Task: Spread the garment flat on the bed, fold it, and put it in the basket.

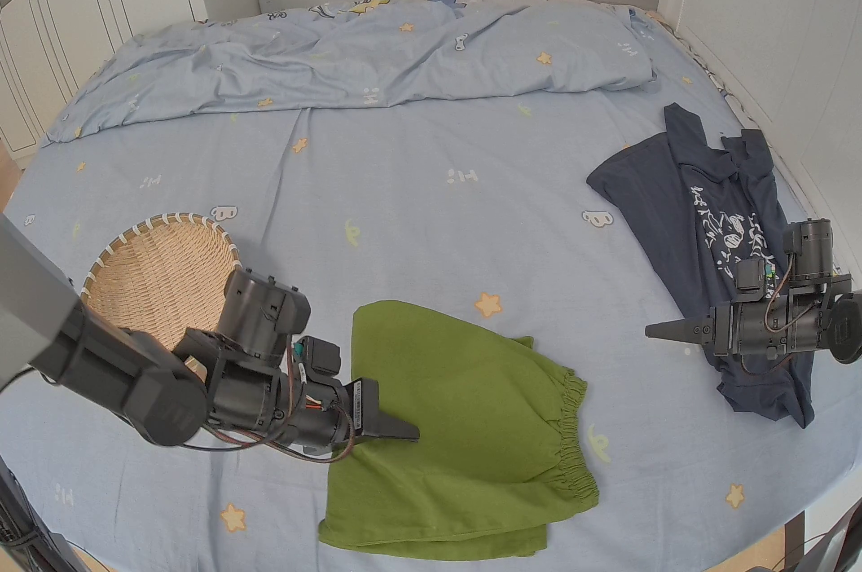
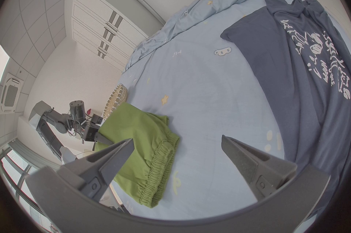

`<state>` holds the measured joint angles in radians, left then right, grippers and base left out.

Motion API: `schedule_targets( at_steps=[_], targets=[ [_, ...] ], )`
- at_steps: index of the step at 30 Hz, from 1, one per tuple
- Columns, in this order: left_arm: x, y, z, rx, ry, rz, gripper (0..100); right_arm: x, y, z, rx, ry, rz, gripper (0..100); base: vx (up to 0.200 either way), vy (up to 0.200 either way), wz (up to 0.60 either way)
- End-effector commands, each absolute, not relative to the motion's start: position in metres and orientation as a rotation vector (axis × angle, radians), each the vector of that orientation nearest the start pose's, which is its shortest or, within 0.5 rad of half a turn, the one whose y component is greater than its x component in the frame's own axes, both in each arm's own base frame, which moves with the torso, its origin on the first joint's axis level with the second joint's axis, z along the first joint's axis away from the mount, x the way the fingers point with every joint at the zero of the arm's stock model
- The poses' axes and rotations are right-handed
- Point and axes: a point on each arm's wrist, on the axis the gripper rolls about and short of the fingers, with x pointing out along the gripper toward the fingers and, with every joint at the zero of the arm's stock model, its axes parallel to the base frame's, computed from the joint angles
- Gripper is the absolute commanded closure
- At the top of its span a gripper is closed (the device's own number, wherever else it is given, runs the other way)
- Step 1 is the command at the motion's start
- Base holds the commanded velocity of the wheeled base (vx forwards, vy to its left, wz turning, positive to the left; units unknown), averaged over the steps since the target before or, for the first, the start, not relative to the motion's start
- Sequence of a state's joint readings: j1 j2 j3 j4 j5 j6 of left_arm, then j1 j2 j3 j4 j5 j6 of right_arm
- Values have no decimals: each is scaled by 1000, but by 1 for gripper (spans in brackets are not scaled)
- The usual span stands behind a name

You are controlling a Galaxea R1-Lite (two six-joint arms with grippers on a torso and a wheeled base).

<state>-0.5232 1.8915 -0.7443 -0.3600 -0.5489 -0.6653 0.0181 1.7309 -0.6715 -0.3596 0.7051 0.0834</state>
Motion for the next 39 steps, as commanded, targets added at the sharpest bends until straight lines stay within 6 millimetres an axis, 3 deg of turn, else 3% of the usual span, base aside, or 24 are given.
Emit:
schedule_targets(
  at_steps=[1, 14, 22, 25, 34, 39],
  targets=[
    [265, -140, 168, -462, 941, -866, 100, 273, 18, 120, 319, 695, 662, 0, 0, 0, 0],
    [276, -128, 167, -488, 936, -855, 100, 273, 20, 118, 319, 706, 667, 0, -46, 0, 0],
    [287, -135, 169, -456, 865, -806, 100, 273, 20, 117, 319, 708, 668, 0, 0, 0, 0],
    [292, -140, 180, -454, 813, -741, 100, 273, 20, 117, 319, 709, 668, 0, 0, 0, 0],
    [304, -143, 206, -431, 708, -802, 100, 274, 19, 117, 321, 708, 661, 0, 0, 0, 0],
    [304, -138, 199, -412, 791, -811, 100, 275, 18, 118, 320, 705, 660, 0, 0, 0, 0]
  ],
)
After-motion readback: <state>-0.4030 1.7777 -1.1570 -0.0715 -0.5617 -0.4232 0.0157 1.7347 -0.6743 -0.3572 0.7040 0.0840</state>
